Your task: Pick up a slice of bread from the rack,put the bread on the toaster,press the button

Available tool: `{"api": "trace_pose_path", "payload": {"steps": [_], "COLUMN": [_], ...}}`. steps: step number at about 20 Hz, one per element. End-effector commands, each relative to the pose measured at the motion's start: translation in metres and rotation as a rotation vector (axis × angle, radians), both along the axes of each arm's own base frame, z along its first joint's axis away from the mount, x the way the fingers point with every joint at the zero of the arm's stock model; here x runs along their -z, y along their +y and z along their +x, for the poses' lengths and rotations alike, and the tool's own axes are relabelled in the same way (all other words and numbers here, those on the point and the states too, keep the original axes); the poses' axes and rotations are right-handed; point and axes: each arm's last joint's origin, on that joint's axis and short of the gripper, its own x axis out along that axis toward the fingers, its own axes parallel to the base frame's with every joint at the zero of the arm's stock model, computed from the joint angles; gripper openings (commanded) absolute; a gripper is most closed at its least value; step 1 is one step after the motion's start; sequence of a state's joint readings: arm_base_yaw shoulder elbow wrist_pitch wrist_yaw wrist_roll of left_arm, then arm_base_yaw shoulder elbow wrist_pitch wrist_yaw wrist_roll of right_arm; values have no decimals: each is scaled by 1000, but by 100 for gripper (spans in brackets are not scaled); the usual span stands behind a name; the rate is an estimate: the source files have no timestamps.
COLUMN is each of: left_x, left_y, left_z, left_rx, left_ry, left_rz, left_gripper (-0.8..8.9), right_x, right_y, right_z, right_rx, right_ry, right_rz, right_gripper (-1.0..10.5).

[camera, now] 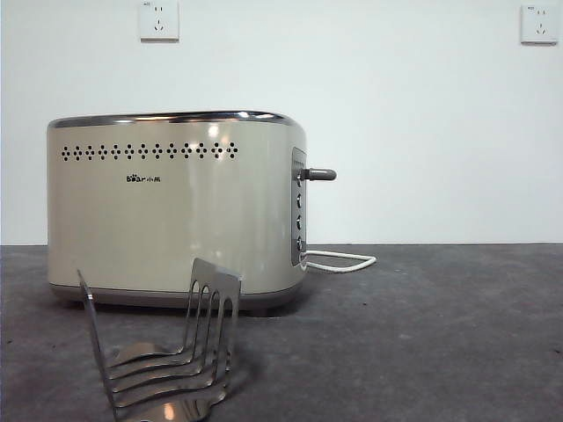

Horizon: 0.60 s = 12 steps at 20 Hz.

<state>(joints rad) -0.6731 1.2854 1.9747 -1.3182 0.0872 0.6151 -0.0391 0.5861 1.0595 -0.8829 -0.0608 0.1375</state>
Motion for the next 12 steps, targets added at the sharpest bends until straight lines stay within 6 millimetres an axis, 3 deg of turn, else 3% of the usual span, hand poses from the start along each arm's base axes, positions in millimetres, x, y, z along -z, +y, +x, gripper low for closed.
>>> {"api": "trace_pose_path", "payload": {"steps": [1, 12], "left_x": [2, 23], "left_y": [0, -22], "left_z": [6, 47], "left_rx": [101, 87], "left_ry": [-181, -189], "left_rz": [221, 467], "left_gripper": [-13, -13], "right_x": [2, 6], "right_y": [0, 0], "right_z": [0, -3], "right_rx": [-7, -7], "right_ry": [13, 67], "right_rz": [-5, -3], "right_gripper": [-7, -7]}}
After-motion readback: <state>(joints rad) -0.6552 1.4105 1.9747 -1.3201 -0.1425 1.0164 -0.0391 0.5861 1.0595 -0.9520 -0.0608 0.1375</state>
